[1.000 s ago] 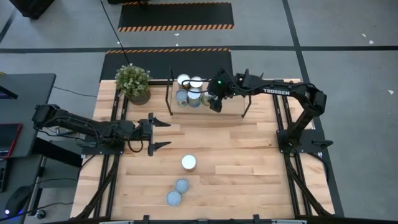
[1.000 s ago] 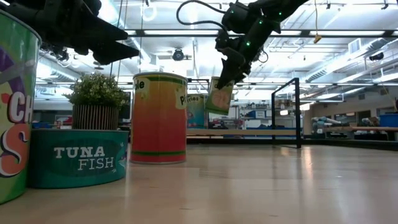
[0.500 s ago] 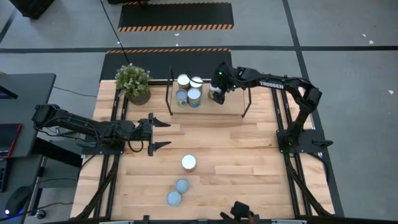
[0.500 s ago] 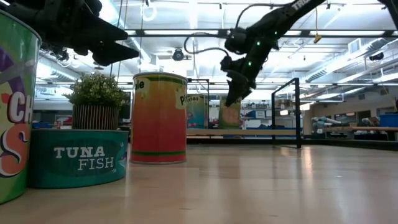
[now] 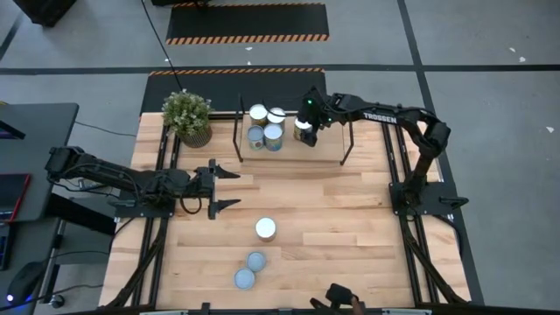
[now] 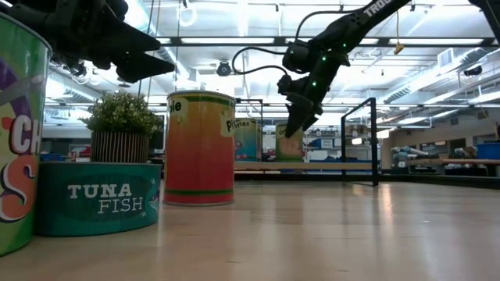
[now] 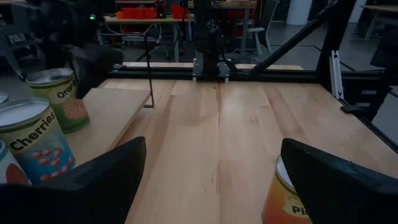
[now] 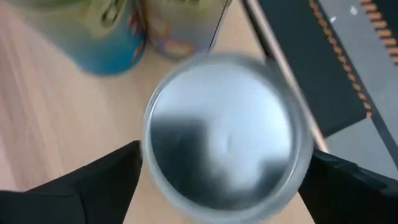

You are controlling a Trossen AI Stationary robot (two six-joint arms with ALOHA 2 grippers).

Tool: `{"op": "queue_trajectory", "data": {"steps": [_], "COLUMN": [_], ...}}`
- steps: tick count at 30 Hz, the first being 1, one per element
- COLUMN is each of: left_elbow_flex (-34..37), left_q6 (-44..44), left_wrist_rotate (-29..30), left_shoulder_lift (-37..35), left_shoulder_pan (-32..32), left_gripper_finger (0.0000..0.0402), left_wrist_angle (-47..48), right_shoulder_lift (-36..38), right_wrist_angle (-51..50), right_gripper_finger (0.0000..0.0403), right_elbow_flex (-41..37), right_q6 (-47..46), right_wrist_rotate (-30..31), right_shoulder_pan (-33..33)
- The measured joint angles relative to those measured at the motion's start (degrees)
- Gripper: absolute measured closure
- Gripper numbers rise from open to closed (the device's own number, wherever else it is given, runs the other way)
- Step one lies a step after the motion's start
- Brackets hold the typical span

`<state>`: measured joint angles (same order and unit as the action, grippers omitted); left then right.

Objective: Pick and place cans onto a shelf
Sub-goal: Put the canned oranges on the shelf, then put the canned pineapple on the shelf

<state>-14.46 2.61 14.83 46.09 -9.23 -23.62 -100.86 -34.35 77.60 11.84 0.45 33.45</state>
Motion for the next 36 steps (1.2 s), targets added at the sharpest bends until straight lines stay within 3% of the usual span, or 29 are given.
{"op": "queue_trajectory", "data": {"steps": [4,13,24,30,36], "left_elbow_flex": [0.0,0.0,0.0,-0.1,-0.1], "left_q6": [0.8,1.3,1.3,2.0,4.6], "left_wrist_rotate": [0.0,0.0,0.0,0.0,0.0], "left_shoulder_lift": [0.0,0.0,0.0,0.0,0.7], "left_shoulder_pan": [0.0,0.0,0.0,0.0,0.0], "left_gripper_finger": [0.0024,0.0024,0.0024,0.0024,0.0024], "left_wrist_angle": [0.4,0.4,0.4,2.9,6.5], "right_shoulder_lift": [0.1,0.0,-0.1,1.5,2.8], "right_wrist_angle": [-4.7,-5.9,6.4,-6.1,-13.9], "right_gripper_finger": [0.0006,0.0007,0.0008,0.0009,0.0015], "right_elbow_flex": [0.0,0.0,0.0,0.0,0.0], "right_q6": [1.0,2.7,4.7,1.9,-8.7], "right_wrist_rotate": [2.8,17.2,14.1,19.5,12.3], "right_shoulder_pan": [-0.6,0.1,0.4,-2.9,-11.4]}}
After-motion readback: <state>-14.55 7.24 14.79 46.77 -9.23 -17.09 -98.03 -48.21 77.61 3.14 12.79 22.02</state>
